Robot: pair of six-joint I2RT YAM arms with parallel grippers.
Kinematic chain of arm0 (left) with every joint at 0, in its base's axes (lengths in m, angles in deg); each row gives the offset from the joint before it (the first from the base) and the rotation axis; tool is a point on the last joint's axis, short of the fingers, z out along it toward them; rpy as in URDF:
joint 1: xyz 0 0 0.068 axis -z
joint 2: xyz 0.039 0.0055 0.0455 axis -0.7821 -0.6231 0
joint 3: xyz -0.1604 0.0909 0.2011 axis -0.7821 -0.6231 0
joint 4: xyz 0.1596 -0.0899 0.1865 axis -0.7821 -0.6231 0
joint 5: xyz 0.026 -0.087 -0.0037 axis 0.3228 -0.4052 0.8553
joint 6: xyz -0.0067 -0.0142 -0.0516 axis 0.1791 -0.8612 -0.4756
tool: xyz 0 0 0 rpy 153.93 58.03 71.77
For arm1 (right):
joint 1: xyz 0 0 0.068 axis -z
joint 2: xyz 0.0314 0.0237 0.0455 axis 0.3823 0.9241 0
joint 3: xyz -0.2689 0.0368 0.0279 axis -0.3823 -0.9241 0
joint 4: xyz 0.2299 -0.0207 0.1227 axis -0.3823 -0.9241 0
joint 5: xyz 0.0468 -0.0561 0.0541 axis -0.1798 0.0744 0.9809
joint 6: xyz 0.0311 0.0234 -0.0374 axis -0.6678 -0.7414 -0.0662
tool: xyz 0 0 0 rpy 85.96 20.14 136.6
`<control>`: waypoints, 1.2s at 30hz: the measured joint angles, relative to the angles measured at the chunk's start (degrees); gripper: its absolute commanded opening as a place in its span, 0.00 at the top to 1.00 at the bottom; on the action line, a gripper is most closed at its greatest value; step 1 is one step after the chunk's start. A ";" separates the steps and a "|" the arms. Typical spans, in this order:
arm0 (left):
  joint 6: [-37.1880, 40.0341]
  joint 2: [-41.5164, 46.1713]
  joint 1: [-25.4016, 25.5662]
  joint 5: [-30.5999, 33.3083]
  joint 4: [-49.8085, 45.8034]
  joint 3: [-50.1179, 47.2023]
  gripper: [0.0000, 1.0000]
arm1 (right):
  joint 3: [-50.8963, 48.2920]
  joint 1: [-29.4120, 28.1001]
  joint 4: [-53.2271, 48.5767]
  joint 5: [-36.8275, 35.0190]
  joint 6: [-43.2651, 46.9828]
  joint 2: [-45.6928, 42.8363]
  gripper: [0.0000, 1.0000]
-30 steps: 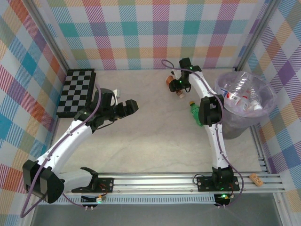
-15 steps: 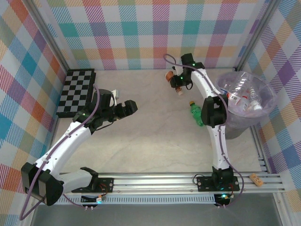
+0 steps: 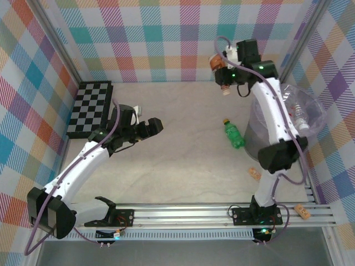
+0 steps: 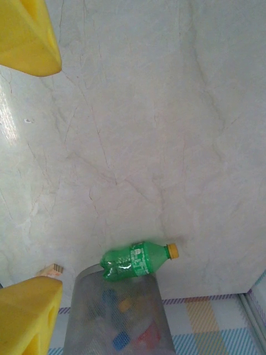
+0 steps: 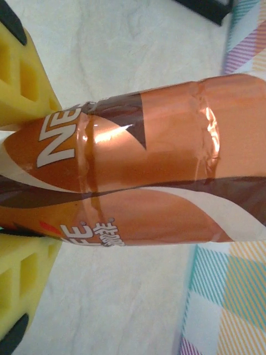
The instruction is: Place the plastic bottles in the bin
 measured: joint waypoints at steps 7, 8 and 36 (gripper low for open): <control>0.04 -3.02 0.00 -0.94 0.44 0.20 0.08 | 1.57 3.13 -9.81 -5.46 -3.72 -12.22 0.60; 0.15 -3.39 0.00 -1.18 0.46 0.46 0.08 | 1.95 4.15 -11.47 -6.56 -4.42 -13.64 0.60; 3.63 -8.15 -0.50 -4.57 1.51 4.90 0.08 | -23.56 37.55 -12.66 -0.85 -11.82 -30.18 0.62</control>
